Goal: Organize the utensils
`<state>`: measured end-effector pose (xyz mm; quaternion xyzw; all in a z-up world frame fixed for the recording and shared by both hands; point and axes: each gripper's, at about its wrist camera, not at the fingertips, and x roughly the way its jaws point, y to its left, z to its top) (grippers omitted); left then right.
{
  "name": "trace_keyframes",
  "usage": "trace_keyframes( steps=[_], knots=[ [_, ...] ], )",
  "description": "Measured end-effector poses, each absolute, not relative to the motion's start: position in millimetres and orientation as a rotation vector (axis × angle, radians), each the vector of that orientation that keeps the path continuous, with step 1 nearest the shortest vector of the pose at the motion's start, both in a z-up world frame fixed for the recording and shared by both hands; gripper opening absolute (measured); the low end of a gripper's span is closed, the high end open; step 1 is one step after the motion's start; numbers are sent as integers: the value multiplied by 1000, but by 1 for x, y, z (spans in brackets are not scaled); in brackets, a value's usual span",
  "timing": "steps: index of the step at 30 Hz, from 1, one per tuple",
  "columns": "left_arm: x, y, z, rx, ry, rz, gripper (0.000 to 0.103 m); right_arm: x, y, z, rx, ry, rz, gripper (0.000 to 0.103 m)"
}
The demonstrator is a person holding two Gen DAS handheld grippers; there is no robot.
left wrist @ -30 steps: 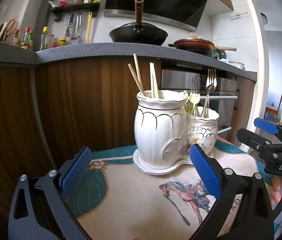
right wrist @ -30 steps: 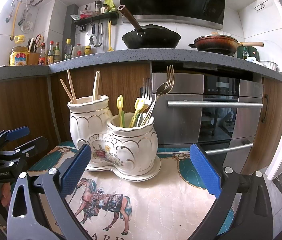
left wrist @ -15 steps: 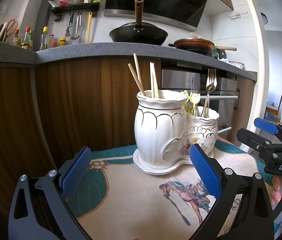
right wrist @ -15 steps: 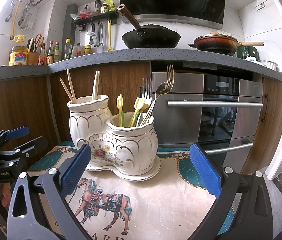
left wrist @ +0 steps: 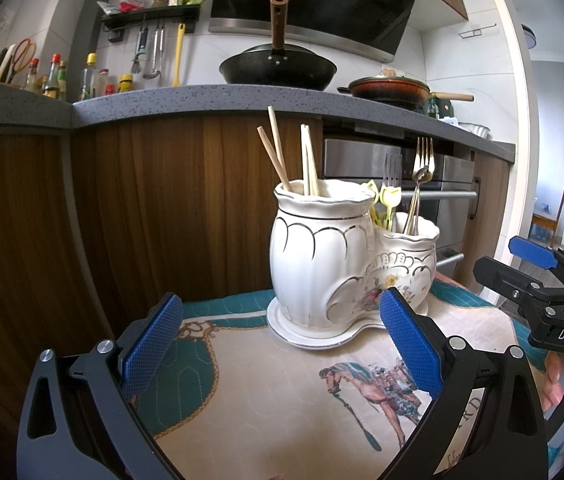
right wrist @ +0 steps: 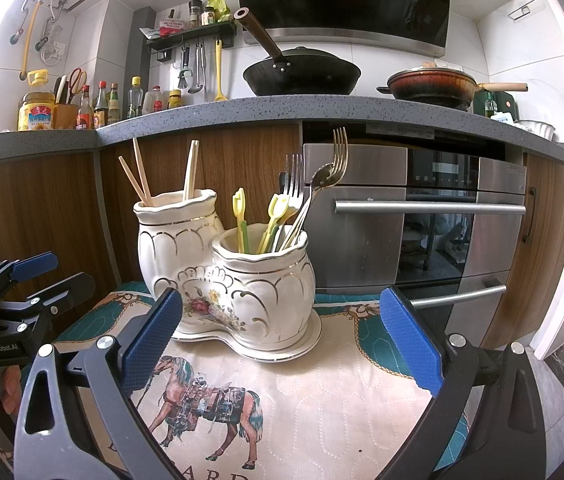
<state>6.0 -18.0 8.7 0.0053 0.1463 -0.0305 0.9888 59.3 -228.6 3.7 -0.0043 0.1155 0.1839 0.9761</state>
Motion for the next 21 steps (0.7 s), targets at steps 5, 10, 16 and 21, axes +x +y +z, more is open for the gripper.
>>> trace_keyframes(
  steps=[5, 10, 16, 21],
  knots=[
    [5, -18, 9, 9, 293, -52, 98, 59, -229, 4, -9, 234, 370, 98],
    [3, -14, 8, 8, 288, -36, 98, 60, -229, 3, -9, 234, 370, 98],
    [4, -14, 7, 9, 300, -24, 98, 60, -229, 3, -9, 235, 370, 98],
    [5, -14, 7, 11, 308, -16, 98, 60, -229, 3, -9, 236, 370, 98]
  ],
)
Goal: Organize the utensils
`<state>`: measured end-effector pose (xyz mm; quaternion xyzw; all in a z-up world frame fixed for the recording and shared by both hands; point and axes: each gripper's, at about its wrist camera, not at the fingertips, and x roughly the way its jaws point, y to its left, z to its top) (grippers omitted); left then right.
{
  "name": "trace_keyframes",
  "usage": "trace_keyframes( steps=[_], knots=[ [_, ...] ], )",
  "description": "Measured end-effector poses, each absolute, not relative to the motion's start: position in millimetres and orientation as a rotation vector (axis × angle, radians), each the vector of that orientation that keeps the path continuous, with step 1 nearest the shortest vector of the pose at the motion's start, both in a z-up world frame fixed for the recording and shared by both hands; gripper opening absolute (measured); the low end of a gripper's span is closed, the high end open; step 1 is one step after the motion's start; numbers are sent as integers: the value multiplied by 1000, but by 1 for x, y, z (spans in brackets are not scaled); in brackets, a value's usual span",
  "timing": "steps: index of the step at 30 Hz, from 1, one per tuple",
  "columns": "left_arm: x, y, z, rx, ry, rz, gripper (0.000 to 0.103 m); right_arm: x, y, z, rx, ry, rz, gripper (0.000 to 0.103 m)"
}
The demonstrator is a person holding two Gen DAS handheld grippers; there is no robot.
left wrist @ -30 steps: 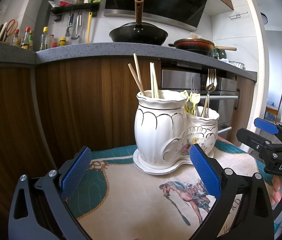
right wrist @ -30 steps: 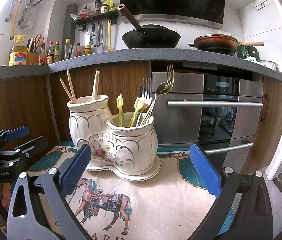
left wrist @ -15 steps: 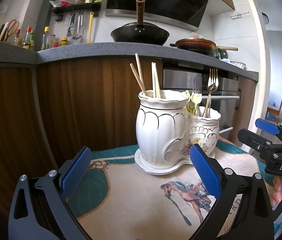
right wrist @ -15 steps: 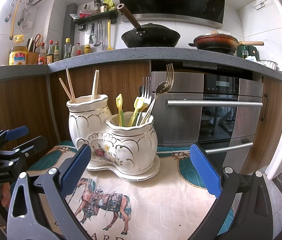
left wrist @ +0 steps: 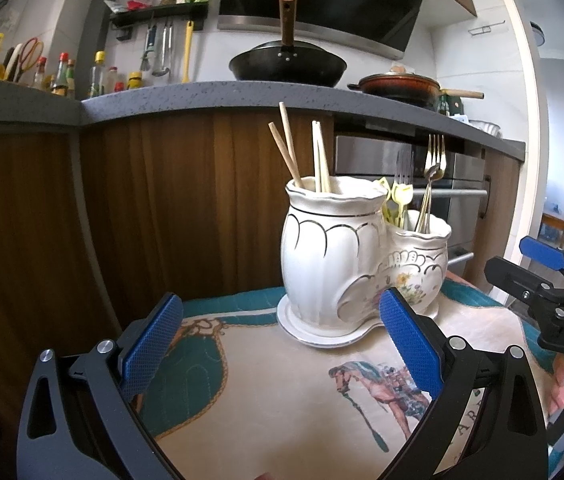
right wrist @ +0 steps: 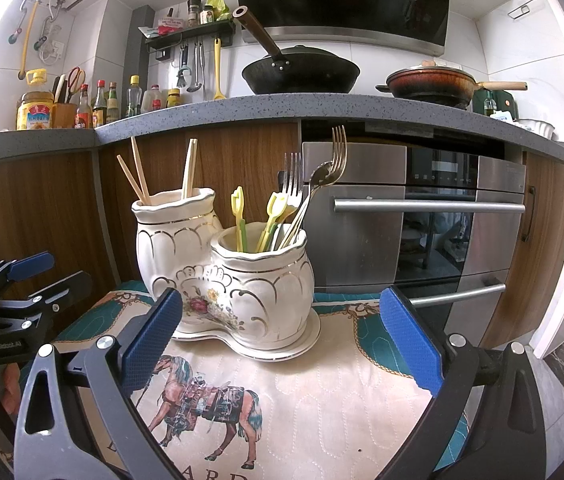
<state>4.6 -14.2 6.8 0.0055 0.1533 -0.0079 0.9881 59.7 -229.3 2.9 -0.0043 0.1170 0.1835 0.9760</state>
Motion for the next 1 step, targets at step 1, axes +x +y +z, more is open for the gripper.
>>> trace_keyframes(
  steps=[1],
  knots=[
    [5, -15, 7, 11, 309, -15, 98, 60, -229, 2, -9, 236, 370, 98]
  ],
)
